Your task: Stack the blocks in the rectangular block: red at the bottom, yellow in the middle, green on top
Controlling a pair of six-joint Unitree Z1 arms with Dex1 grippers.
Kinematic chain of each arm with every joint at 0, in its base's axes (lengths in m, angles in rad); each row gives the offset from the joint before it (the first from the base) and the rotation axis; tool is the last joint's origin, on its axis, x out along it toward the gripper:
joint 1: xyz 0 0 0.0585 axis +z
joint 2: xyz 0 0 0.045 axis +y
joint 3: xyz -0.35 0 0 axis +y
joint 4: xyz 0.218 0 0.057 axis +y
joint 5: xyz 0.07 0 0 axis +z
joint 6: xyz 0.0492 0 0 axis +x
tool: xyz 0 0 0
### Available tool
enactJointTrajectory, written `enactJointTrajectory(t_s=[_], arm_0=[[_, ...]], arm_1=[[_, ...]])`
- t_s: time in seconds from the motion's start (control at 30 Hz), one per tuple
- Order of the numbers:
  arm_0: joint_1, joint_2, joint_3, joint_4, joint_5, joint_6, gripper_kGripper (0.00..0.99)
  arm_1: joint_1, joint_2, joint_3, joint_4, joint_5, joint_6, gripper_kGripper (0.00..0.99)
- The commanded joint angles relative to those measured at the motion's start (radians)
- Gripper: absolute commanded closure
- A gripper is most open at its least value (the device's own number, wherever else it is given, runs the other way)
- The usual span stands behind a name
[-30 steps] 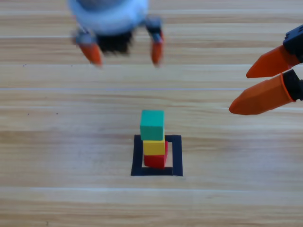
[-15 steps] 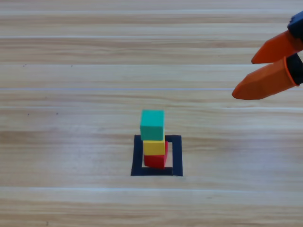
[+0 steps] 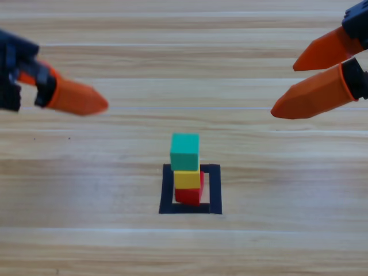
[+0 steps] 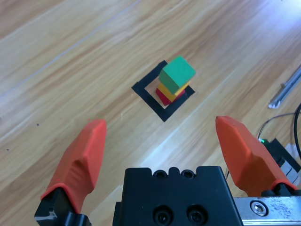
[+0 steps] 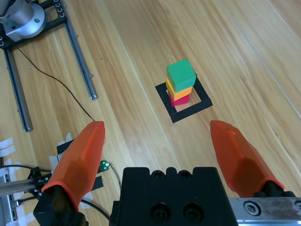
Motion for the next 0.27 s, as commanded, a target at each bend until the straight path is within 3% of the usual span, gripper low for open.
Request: enactJointTrajectory(t_s=[0.03, 0.27], arm_0=[[-0.054, -0.021, 0.023, -0.025, 0.005, -0.006, 0.000], [-0.054, -0.021, 0.027, -0.023, 0.028, -0.019, 0.000]], arm_1=[[0.037, 0.057, -0.002, 0.018, 0.021, -0.011, 0.000], [0.037, 0.062, 0.000, 0.018, 0.023, -0.013, 0.000]])
